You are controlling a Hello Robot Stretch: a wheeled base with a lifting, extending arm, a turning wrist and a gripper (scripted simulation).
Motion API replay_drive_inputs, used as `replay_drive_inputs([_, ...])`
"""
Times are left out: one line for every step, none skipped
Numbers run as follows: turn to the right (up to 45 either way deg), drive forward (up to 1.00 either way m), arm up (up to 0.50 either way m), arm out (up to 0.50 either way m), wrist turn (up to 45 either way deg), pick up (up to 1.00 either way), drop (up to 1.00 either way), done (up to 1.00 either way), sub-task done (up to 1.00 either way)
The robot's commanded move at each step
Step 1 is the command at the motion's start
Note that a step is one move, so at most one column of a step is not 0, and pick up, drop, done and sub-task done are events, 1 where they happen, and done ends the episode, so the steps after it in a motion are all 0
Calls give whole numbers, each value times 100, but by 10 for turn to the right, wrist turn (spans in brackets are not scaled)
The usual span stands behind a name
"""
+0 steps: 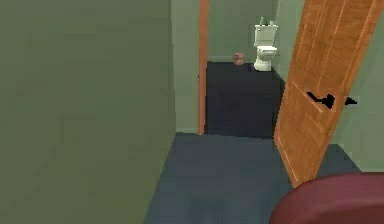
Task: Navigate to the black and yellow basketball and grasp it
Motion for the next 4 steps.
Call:
replay_drive_inputs([0,100,0,0,0,0,0,0,0])
replay_drive_inputs([360,0,0,0,0,0,0,0,0])
replay_drive_inputs([30,0,0,0,0,0,0,0,0])
replay_drive_inputs([0,5,0,0,0,0,0,0,0])
